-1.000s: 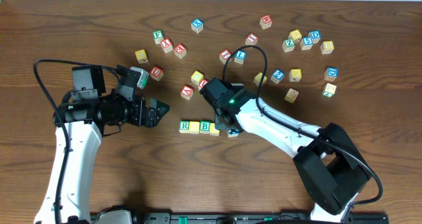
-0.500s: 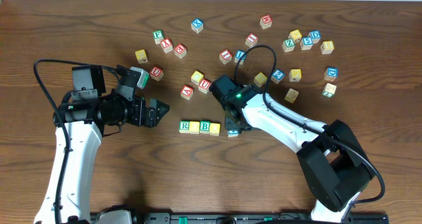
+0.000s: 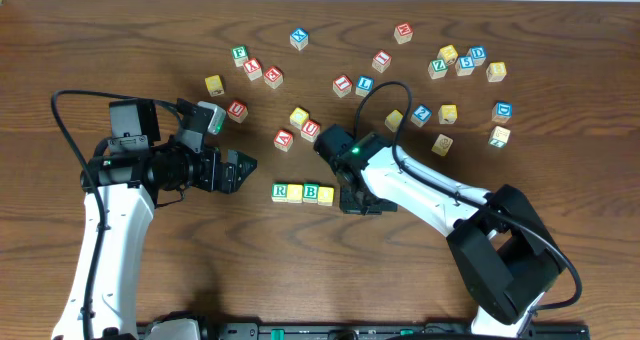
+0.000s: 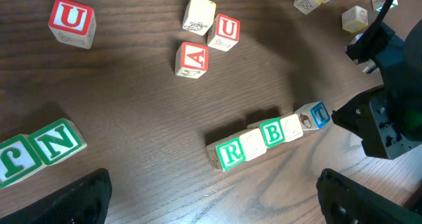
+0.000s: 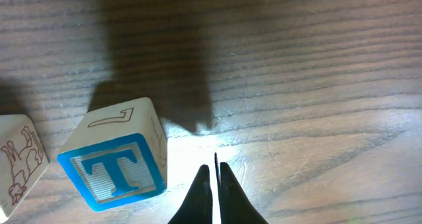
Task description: Spell out ROBOT
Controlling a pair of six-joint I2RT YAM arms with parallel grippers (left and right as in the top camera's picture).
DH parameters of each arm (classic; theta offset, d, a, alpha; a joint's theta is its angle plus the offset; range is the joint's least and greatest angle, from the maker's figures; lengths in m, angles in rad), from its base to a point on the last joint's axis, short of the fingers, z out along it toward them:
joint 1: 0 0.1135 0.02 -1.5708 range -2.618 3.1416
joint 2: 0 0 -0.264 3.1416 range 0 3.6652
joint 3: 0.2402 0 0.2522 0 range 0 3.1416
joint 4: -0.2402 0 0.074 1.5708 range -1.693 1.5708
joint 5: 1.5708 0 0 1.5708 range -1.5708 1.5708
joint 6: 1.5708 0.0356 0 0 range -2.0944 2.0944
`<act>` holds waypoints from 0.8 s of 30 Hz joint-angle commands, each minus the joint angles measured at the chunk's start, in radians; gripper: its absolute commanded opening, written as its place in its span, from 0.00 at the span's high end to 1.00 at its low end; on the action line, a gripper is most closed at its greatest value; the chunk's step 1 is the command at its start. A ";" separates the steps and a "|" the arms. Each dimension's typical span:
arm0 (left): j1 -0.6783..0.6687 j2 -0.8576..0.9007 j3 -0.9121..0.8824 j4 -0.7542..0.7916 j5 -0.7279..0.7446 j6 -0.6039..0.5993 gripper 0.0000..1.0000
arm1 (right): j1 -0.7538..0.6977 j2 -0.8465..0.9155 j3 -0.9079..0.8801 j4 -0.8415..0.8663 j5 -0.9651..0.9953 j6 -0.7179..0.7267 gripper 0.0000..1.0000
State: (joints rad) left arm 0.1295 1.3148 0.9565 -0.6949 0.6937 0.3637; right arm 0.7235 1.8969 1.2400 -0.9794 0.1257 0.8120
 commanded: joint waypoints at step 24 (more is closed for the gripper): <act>0.005 -0.005 0.010 0.000 0.002 0.009 0.02 | 0.011 -0.006 -0.006 0.124 -0.005 0.017 0.99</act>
State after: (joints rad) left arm 0.1295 1.3148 0.9565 -0.6949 0.6937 0.3637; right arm 0.7280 1.8969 1.2400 -0.8612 0.1192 0.8227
